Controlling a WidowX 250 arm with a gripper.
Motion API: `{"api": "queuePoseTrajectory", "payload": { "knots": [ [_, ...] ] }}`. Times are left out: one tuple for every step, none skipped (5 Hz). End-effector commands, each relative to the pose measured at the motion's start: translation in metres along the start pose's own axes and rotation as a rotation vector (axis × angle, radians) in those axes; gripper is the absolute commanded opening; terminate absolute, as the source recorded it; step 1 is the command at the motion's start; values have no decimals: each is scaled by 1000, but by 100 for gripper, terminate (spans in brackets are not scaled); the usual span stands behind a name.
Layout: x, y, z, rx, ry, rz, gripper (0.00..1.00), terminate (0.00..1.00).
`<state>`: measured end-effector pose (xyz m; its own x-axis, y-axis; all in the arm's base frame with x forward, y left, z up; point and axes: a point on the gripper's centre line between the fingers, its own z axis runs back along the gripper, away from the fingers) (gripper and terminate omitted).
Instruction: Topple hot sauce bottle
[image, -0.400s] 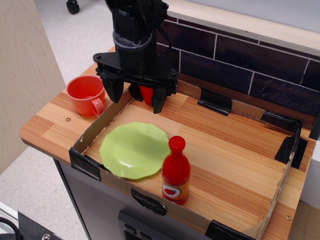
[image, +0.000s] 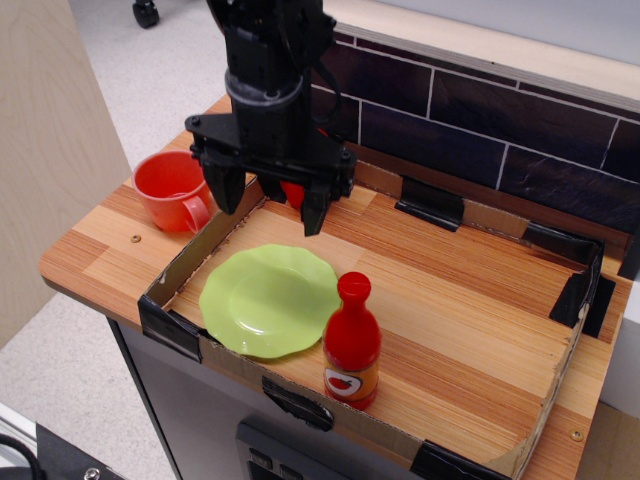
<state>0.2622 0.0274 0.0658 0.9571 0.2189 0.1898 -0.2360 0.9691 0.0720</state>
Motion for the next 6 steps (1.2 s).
{"api": "queuePoseTrajectory", "payload": {
  "knots": [
    [15,-38,57,-75,-32,-54,100,0],
    [1,-58,76,-133,-11,-96,100,0],
    [-26,-68,86,-162,-2,-155,100,0],
    [-55,-71,81,-146,-22,-221,100,0],
    [-62,-73,69,-128,-25,-221,100,0],
    [-66,-75,61,-123,-28,-214,100,0]
  ]
}}
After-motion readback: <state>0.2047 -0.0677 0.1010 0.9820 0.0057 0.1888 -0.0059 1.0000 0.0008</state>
